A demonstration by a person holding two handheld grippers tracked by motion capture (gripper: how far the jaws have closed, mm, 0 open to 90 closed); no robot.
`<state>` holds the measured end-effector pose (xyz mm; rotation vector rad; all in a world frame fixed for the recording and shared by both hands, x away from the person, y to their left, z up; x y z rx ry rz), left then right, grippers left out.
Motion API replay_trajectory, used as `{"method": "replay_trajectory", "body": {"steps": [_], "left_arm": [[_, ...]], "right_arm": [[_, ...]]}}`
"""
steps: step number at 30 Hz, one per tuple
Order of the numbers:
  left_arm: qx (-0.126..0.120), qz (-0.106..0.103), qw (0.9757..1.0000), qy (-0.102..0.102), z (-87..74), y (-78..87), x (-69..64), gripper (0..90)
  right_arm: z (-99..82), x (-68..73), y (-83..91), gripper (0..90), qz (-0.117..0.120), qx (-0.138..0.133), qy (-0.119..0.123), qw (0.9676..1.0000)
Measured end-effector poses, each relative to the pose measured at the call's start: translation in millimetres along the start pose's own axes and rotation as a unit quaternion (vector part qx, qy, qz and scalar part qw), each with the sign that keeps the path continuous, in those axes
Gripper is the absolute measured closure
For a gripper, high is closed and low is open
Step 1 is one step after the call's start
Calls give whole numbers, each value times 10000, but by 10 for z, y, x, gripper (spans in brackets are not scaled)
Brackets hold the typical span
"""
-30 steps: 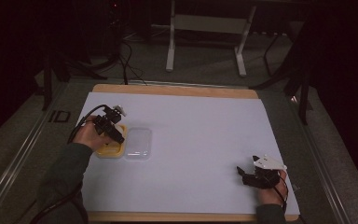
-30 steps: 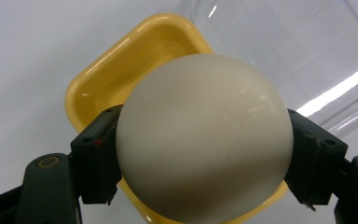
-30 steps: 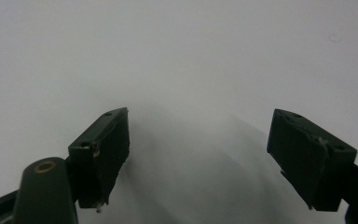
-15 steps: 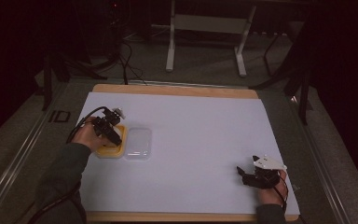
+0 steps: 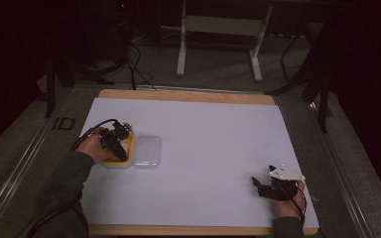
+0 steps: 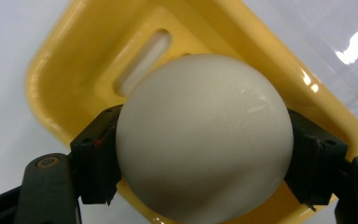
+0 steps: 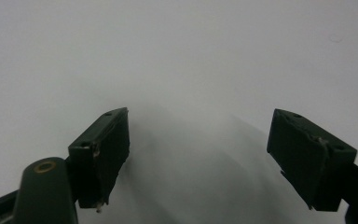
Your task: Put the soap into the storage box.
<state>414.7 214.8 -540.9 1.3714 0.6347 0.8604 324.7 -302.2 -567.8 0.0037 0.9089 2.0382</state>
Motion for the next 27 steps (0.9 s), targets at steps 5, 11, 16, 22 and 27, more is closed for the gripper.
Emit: {"method": "replay_trajectory", "body": {"steps": [5, 11, 16, 22, 27], "left_arm": [[52, -100, 9999, -103, 2, 0, 14, 241], [-149, -94, 9995, -257, -9, -13, 29, 145], [-313, -277, 9989, -211, -29, 44, 53, 114], [-981, -548, 9937, -4, -105, 300, 136, 46], [-1649, -655, 9841, 35, -187, 549, 78, 144]], "right_arm": [[0, 1, -1, 208, 1, 9, 16, 10000], [0, 2, -2, 208, 8, 9, 21, 10000], [1, 3, -1, 208, 9, 8, 24, 10000], [2, 6, -2, 210, -4, 6, 27, 10000], [1, 7, -5, 211, 7, 22, 38, 10000]]}}
Point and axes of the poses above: each handheld gripper's, and its own axes: y roughly backward along the jaws, z roughly out of its top, x roughly to its left, the point moved 5 cm from there along -y, roughly forward along the jaws, and after that the axes turned 11 degrees about y, right-handed, at the moved point
